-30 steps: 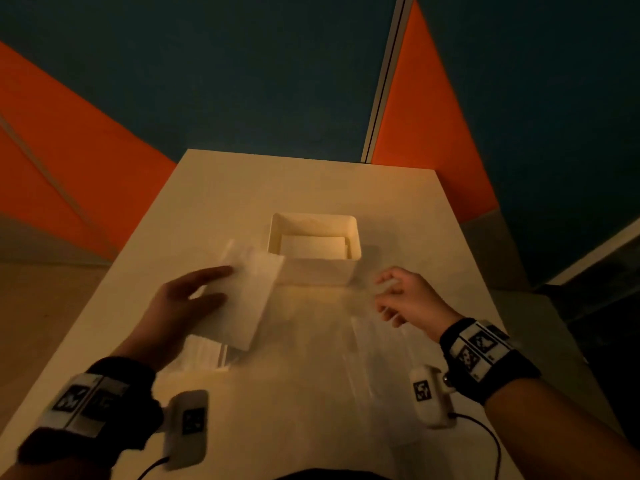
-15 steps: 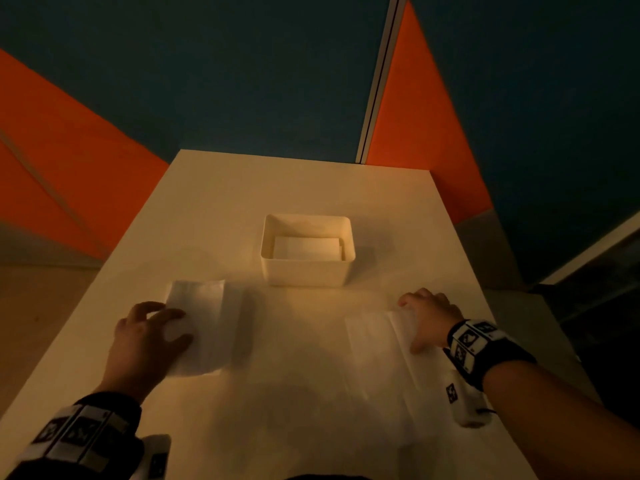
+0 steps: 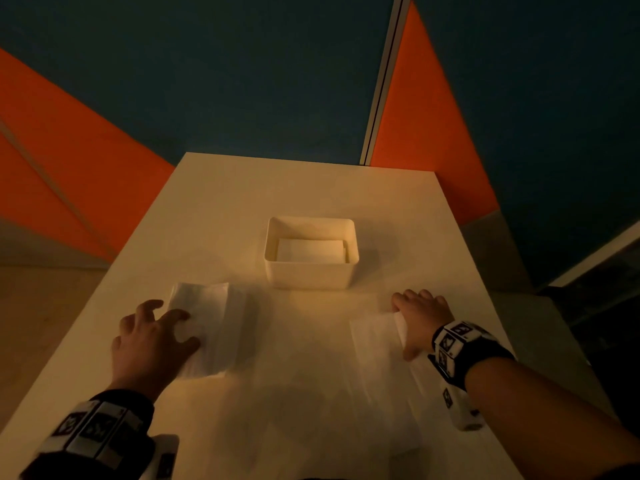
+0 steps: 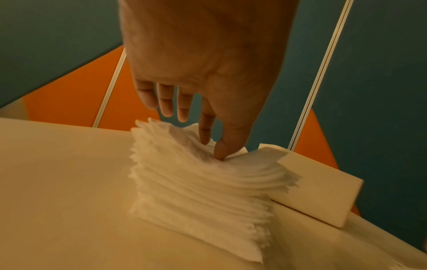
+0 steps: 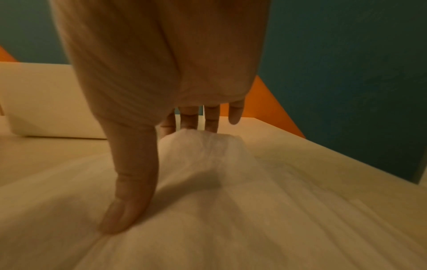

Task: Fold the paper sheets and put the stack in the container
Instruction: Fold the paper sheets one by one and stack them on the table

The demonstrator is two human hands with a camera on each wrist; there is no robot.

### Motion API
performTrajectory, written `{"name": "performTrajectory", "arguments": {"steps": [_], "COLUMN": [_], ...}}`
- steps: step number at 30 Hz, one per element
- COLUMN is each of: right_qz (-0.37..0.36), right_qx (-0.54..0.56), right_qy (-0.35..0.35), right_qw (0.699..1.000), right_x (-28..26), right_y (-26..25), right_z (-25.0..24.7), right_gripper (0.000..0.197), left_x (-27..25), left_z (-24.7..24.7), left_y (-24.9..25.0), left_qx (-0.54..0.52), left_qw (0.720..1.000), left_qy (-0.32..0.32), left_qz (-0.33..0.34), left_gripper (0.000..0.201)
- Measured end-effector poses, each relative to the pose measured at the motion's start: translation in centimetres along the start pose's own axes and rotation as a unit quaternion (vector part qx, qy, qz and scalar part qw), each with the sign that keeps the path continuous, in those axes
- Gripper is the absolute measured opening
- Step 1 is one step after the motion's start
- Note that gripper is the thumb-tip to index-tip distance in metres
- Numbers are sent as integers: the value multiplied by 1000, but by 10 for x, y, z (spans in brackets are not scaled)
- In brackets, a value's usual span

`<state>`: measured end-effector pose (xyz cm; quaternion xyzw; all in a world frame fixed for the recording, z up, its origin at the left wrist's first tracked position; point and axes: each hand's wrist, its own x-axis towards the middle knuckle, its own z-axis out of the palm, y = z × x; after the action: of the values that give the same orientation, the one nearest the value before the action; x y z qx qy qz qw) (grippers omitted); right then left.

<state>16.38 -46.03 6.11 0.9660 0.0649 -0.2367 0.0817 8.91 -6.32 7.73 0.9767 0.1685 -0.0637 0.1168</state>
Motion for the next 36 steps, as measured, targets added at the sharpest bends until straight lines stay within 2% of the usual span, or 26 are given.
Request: {"name": "performTrajectory", "arguments": {"steps": [4, 7, 9, 11, 13, 16, 18, 22, 31, 34, 36], "right_qz": [1, -12, -19, -26, -41, -60, -81, -95, -101, -104, -111], "right_qx": [7, 34, 68, 130, 188, 257, 326, 476, 679, 719, 739], "right_qy": [14, 16, 8, 1, -2, -3, -4, -11, -4, 14, 29], "right_qw": [1000, 999, 997, 991, 981, 964, 942, 874, 727, 687, 664], "right_x": [-7, -15, -20, -24, -26, -29, -31, -35, -46, -48, -51], "right_y": [5, 12, 19, 25, 28, 26, 21, 12, -5, -10, -15], "right_z": [-2, -12, -21, -30, -37, -52, -59, -68, -65, -65, -68], "right_gripper": [67, 30, 16, 5, 14, 10, 19, 16, 25, 31, 31], "left_x": [0, -1, 0, 1, 0, 0, 1, 8, 9, -1, -8], "left_z": [-2, -4, -2, 1, 2, 0, 1, 1, -15, -29, -37], "left_y": [3, 4, 3, 3, 4, 4, 2, -2, 3, 26, 52], "left_qx": [-1, -36, -54, -25, 19, 39, 35, 33, -13, 8, -45], "left_qw": [1000, 999, 996, 980, 959, 955, 962, 973, 972, 970, 963], "left_qy": [-1, -3, -61, -174, -252, -259, -232, -188, -210, -193, -184], "left_qz": [1, 15, 42, 95, 129, 137, 137, 130, 104, 147, 192], "left_gripper": [49, 58, 90, 125, 138, 142, 141, 140, 147, 151, 149]}}
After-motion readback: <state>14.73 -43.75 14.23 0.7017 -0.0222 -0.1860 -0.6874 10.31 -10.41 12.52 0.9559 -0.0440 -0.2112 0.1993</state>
